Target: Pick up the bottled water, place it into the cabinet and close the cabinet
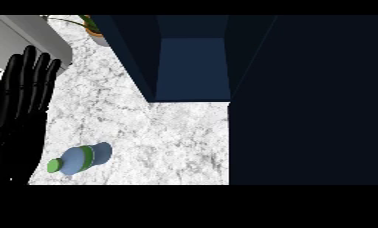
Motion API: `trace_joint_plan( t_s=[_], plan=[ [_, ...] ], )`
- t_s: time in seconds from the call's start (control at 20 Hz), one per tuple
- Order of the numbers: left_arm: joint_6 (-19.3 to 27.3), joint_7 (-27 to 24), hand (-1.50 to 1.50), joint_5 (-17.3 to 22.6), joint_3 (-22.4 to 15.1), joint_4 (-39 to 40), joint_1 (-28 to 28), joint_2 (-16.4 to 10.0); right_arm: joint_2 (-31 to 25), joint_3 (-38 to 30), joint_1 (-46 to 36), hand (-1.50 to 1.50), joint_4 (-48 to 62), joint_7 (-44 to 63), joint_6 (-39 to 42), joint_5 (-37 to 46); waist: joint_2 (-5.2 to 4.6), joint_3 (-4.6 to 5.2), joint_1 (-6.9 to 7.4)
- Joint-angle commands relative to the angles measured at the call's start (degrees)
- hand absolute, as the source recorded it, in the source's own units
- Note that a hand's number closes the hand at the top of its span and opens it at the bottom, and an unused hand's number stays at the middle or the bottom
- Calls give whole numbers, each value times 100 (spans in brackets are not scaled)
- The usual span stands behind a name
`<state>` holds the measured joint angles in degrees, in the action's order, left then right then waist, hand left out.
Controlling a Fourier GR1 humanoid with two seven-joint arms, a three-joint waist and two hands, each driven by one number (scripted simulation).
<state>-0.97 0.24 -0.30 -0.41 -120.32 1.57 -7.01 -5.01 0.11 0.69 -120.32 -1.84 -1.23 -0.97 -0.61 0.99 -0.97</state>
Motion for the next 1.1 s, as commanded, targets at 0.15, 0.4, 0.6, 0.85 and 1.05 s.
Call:
trace_joint_plan(
  t_s=[0.15,0.4,0.6,0.85,1.05],
  plan=[
    [-1963,-722,-150,1718,-330,-744,-859,-623,-69,140,521,-150,-341,269,19,204,140,-73,159],
    [-3223,-460,-150,2855,-1292,-720,-1998,-1068,173,660,941,-150,-381,677,481,-694,137,-75,242],
    [-4145,-900,-150,3607,-584,-1142,-3247,-1935,-108,482,1516,-150,-1173,1007,687,-1120,156,-80,261],
    [-5384,-1729,-150,3917,509,-1323,-4576,-2333,-306,289,2164,-150,-2082,1397,793,-1566,172,-86,317],
    [-6010,-2054,-150,4474,1352,-1339,-5205,-2575,-313,194,2462,-150,-2436,1367,860,-1618,148,-96,241]
  ],
)
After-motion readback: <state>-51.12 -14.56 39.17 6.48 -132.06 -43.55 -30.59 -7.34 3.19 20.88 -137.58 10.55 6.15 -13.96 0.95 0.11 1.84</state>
